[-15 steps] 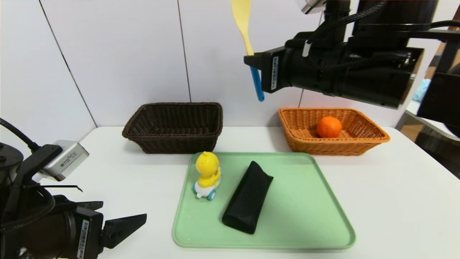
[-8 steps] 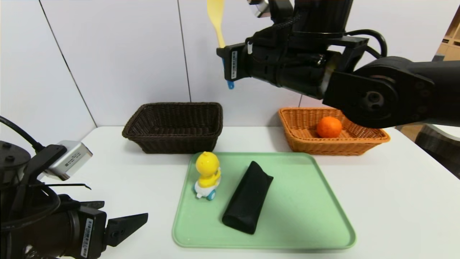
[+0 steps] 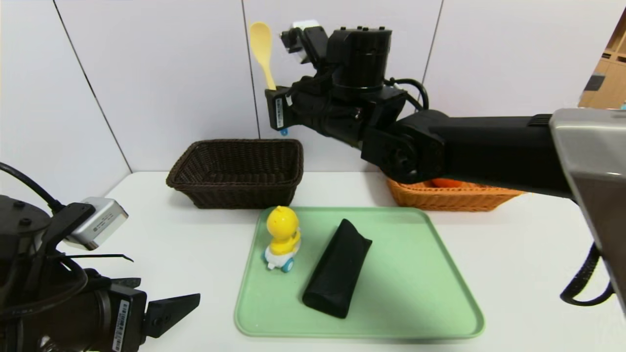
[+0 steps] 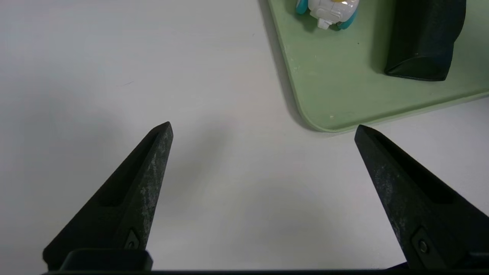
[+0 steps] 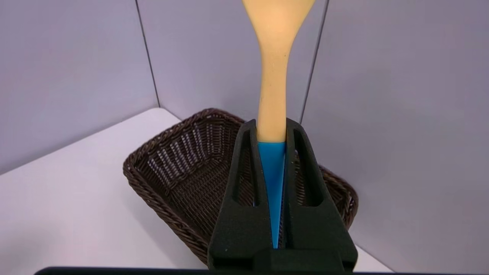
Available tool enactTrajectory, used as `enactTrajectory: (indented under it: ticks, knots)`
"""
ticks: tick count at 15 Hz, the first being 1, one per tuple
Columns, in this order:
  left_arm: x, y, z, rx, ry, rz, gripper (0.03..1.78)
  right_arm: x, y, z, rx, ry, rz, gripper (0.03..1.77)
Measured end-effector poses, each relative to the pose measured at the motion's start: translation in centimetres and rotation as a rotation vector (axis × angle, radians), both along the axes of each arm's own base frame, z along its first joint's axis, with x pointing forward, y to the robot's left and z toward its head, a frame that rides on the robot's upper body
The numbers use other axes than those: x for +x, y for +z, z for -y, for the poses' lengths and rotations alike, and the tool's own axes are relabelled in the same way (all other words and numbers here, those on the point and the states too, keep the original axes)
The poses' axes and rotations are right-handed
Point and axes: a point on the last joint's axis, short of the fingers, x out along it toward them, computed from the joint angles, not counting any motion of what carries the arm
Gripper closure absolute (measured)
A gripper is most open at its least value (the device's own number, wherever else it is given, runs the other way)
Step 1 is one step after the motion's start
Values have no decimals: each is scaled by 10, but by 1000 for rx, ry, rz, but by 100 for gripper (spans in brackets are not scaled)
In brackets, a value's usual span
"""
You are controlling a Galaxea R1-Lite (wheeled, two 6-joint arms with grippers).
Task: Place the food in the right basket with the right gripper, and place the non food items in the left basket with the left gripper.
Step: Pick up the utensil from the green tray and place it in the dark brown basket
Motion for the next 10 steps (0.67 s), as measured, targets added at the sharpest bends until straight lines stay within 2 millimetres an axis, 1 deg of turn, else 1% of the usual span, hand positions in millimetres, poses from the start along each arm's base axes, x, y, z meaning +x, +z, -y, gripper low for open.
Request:
enactTrajectory:
  ticks: [5,10]
  knots:
    - [3,-2,1,5,3,-8,12,27,-44,-13,-21,7,-22,166]
    - [5,-4,1,9,11,-11,12,43,-74,-15,-60,22,-58,166]
